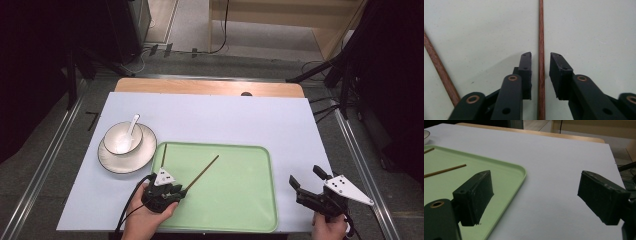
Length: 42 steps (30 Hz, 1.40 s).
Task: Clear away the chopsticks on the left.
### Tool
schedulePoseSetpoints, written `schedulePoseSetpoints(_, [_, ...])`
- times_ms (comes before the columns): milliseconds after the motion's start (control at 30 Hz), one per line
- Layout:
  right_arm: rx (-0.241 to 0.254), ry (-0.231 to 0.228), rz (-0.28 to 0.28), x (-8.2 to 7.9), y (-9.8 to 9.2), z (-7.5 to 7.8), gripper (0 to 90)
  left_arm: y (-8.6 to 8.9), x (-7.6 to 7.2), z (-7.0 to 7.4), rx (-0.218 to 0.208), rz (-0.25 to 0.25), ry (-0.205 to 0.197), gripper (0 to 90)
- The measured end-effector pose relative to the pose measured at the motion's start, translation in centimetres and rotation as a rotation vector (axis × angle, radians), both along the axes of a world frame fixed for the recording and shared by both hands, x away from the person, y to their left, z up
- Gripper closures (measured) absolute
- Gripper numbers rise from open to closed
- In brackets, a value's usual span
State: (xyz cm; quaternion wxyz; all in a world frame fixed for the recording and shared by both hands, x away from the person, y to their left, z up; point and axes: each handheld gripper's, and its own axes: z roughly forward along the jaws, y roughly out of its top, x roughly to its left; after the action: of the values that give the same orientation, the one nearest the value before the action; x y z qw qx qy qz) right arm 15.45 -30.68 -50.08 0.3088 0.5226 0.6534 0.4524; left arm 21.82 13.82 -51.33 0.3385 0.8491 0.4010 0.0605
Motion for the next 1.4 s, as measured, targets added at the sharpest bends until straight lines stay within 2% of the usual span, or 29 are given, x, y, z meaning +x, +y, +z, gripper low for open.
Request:
schedulePoseSetpoints(133, [0.001,-0.001,-0.003,0.0,-0.1,0.0,13.0,0.0,0.3,0.9,-0.029,-0.032,-0.020,66.7])
schedulePoseSetpoints(233, [0.000,0.001,-0.002,0.1,0.0,0.0,13.0,-0.4,0.4,1.4,-0.032,-0.043,-0.042,67.0])
schedulePoseSetpoints(300, [-0.002,0.004,-0.003,0.1,0.0,0.0,13.0,-1.0,0.5,1.6,-0.028,-0.056,-0.055,69.5])
schedulePoseSetpoints(333, [-0.002,0.001,-0.003,0.1,0.0,0.0,12.9,-1.3,0.5,1.6,-0.025,-0.067,-0.057,74.6])
schedulePoseSetpoints(367, [-0.002,0.001,-0.003,0.1,0.0,0.0,12.9,-1.5,0.5,1.6,-0.018,-0.079,-0.056,74.6])
schedulePoseSetpoints(400, [0.003,0.003,-0.009,0.1,-0.1,-0.1,12.9,-2.0,0.6,1.6,-0.004,-0.098,-0.054,81.7])
schedulePoseSetpoints(433, [0.003,0.003,-0.009,0.1,-0.1,-0.1,12.9,-2.3,0.6,1.6,-0.002,-0.108,-0.055,81.7])
schedulePoseSetpoints(467, [0.004,0.004,-0.010,0.1,-0.2,-0.1,12.9,-3.1,0.7,1.5,0.008,-0.135,-0.048,87.7])
schedulePoseSetpoints(500, [0.004,0.004,-0.010,0.1,-0.2,-0.1,12.9,-3.1,0.7,1.5,0.008,-0.135,-0.048,89.5])
schedulePoseSetpoints(700, [0.002,0.008,-0.009,0.2,0.0,-0.2,13.0,-5.7,0.9,0.7,0.036,-0.167,-0.033,90.0])
schedulePoseSetpoints(933, [0.002,0.006,-0.012,0.1,-0.1,-0.1,13.0,-7.3,2.5,0.5,0.023,-0.141,-0.026,90.0])
schedulePoseSetpoints(1100, [0.004,0.009,-0.006,0.2,-0.1,-0.2,13.0,-9.1,4.0,-0.4,0.049,-0.130,-0.028,90.0])
schedulePoseSetpoints(1200, [0.002,0.007,-0.004,0.2,-0.1,-0.2,13.0,-10.1,4.7,-0.5,0.048,-0.117,-0.039,90.0])
schedulePoseSetpoints(1400, [0.003,0.007,-0.003,0.2,-0.2,-0.2,12.9,-10.3,6.0,-0.6,0.038,-0.066,-0.040,90.0])
